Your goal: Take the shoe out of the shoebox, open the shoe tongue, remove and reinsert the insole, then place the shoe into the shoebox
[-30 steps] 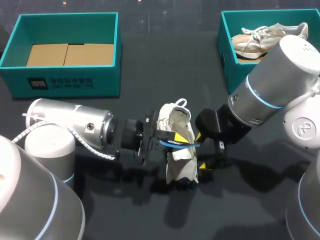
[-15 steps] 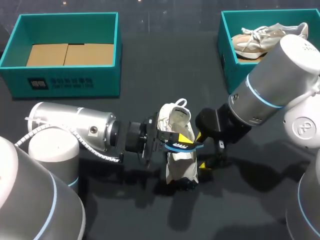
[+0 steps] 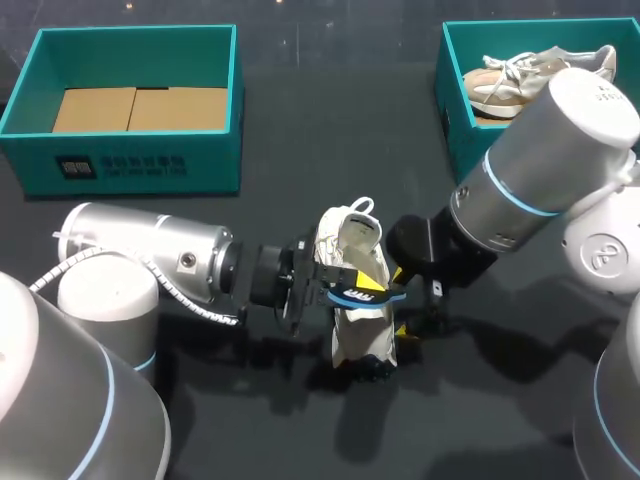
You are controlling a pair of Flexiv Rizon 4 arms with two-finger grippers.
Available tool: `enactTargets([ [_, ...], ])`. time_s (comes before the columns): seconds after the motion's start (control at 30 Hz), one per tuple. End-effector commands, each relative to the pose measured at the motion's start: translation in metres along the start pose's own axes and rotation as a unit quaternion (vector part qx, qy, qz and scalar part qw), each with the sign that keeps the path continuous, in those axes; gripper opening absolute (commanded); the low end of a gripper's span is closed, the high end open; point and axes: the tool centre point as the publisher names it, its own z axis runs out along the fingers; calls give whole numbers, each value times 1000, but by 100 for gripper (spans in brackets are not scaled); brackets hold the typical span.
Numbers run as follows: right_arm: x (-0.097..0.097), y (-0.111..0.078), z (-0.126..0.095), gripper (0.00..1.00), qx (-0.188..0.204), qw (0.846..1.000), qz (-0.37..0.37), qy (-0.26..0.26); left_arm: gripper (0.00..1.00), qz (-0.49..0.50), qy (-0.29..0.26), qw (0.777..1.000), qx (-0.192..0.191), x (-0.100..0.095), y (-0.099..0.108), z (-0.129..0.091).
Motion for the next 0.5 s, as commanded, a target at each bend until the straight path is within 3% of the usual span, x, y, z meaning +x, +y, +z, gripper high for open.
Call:
enactTargets([
  [0.03, 1, 1, 4, 100, -7, 1000, 4, -4, 0, 1, -4, 1000, 1, 8, -2, -2],
  [0.5, 1, 1, 4, 100, -7, 1000, 4, -4, 0, 8, -27, 1000, -11, 16, -9, 4],
])
